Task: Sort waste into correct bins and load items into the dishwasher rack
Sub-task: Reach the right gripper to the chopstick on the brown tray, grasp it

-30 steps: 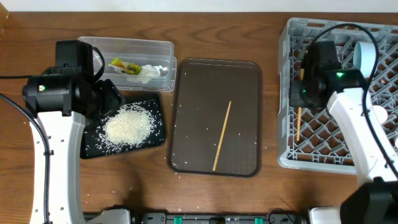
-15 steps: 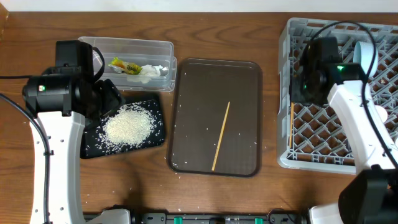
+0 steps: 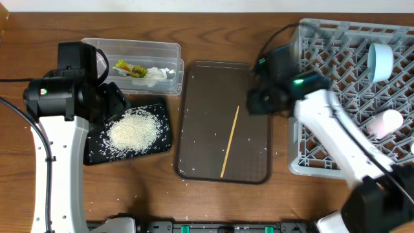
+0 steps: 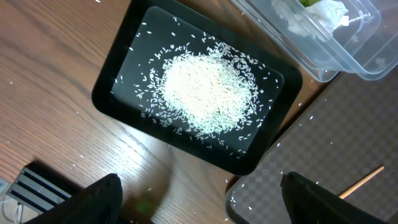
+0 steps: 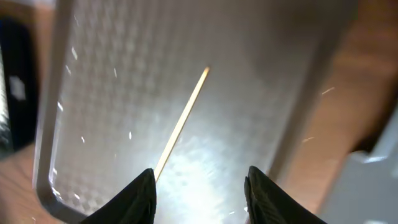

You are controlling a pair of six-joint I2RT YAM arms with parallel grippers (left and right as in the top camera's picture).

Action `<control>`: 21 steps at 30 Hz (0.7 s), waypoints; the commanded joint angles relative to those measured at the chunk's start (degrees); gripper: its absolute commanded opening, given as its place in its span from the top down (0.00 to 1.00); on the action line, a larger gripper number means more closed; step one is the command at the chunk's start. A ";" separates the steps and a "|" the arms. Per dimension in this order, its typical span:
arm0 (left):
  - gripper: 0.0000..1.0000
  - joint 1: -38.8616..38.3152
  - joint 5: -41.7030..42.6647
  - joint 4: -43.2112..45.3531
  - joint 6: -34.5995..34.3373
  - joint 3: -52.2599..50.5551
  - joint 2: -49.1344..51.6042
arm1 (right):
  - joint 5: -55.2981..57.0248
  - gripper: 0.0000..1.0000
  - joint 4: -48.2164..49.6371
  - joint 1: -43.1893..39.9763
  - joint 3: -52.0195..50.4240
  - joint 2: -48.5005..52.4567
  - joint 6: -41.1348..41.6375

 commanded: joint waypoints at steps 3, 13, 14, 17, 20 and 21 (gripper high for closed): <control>0.15 0.24 -0.07 -0.17 -0.52 0.00 -0.02 | 1.75 0.55 -0.13 5.84 -1.84 7.30 6.43; 0.15 0.24 -0.07 -0.17 -0.52 0.00 -0.02 | 2.03 0.59 1.70 12.39 -1.84 18.60 13.97; 0.15 0.24 -0.07 -0.17 -0.52 0.00 -0.02 | 2.03 0.60 1.81 12.85 -1.84 19.63 15.04; 0.15 0.24 -0.07 -0.17 -0.52 0.00 -0.02 | 2.01 0.76 1.64 13.62 -1.84 20.94 17.49; 0.15 0.24 -0.07 -0.17 -0.52 0.00 -0.02 | 2.01 0.98 1.38 13.62 -1.53 20.26 17.59; 0.15 0.24 -0.07 -0.17 -0.52 0.00 -0.02 | 2.01 0.99 1.33 13.42 -1.36 20.00 17.59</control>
